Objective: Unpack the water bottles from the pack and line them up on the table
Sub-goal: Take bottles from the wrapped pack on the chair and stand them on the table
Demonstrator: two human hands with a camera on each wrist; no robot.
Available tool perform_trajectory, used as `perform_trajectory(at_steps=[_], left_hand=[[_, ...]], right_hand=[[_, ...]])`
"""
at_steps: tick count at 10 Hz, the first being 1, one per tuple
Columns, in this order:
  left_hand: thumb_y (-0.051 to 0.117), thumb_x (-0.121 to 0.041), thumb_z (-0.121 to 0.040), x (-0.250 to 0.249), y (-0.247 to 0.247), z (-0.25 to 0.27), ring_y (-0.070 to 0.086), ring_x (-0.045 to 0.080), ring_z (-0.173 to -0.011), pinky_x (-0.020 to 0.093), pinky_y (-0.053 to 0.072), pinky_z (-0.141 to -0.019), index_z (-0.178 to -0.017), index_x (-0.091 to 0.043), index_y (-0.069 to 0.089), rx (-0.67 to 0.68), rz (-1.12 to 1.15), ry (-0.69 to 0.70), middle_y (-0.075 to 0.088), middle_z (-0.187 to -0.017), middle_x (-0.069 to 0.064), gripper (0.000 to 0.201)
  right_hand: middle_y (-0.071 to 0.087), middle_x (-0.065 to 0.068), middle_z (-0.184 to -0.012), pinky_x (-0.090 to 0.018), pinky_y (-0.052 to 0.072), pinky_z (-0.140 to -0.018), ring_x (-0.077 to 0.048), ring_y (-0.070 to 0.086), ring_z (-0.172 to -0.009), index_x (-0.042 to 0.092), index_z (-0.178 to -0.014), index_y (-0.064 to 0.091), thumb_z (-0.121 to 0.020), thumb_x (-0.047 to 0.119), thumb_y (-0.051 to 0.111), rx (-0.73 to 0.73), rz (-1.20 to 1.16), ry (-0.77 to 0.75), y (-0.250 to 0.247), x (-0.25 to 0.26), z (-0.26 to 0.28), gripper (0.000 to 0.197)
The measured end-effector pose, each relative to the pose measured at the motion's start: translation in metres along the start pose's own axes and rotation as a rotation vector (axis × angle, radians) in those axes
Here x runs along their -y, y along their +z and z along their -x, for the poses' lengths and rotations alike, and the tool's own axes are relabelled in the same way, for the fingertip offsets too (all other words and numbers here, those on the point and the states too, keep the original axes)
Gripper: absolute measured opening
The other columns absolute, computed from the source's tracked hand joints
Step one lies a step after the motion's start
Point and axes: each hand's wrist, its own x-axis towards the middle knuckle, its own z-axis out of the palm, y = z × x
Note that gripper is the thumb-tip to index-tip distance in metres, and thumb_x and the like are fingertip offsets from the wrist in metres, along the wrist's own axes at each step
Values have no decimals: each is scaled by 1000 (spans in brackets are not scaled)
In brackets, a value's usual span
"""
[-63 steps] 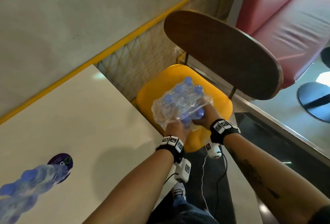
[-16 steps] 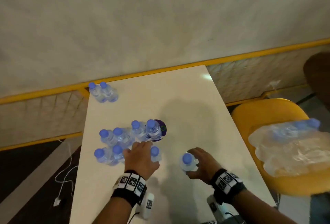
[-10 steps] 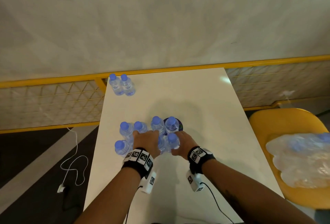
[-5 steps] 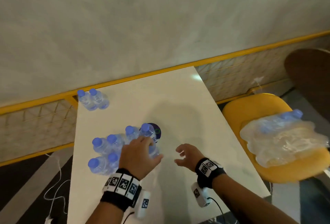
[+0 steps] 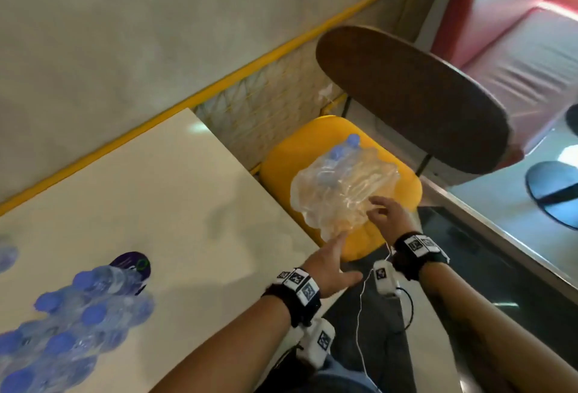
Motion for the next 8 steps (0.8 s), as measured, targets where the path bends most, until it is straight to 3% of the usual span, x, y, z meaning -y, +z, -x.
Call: perform_trajectory(at_steps=[1,2,3,4,5,6,7,8], left_hand=[[71,-40,-86,-25,9,-38,57,20,-128,41,50,-105,-152,-25,36,-115,123,-31,49,-150,1,76],[56,-34,-98,-46,5,-94,67,34,-108,43,56,-88,-124,-14,64,-156,-4,-216,69,-118,14,34],[50,-54,-95,-21,3,-139,64,35,-104,39,54,-80,-124,-33,61,-146,0,-395,68,-112,12,37],[52,-77,-79,15,-10,-200,53,30,-130,45,46,-104,-155,-55,10,-126,-20,-309,52,-149,3,90],[50,-53,-98,-9,-26,-202,49,35,-139,42,45,-106,-160,-28,26,-146,50,-276,47,-152,4,71],[51,-25,-96,-45,-64,-204,66,33,-100,35,50,-74,-117,-27,62,-506,249,-194,66,-110,2,24],[55,-24,-93,-44,-71,-215,58,27,-71,32,49,-65,-90,-21,59,-419,244,-285,62,-87,4,6],[57,-40,-91,-52,-78,-202,54,22,-69,33,50,-64,-87,-21,56,-220,294,-437,60,-91,8,20]], right_hand=[[64,4,-114,-38,54,-86,-15,63,-104,21,-125,57,-86,31,70,16,43,-60,0,2,-30,43],[60,-7,-133,-34,43,-99,-29,55,-125,14,-131,54,-94,23,60,84,22,-76,10,17,-69,39],[50,-11,-145,-31,39,-103,-32,43,-136,10,-139,48,-100,17,50,160,206,-6,10,16,-90,40],[50,-19,-143,-28,43,-84,-34,50,-129,2,-140,46,-94,22,63,193,-79,150,15,19,-118,53],[43,-15,-149,-34,42,-98,-32,46,-132,9,-149,33,-91,29,65,84,-53,-27,21,22,-132,69],[23,-10,-160,-41,28,-117,-30,30,-143,17,-156,13,-91,20,64,14,-10,-223,22,35,-141,82],[18,-10,-162,-43,25,-118,-31,26,-145,19,-156,12,-91,17,63,35,25,-243,21,34,-144,82],[42,-19,-149,-39,37,-108,-33,44,-133,7,-145,37,-95,26,60,104,232,-163,21,28,-150,58]])
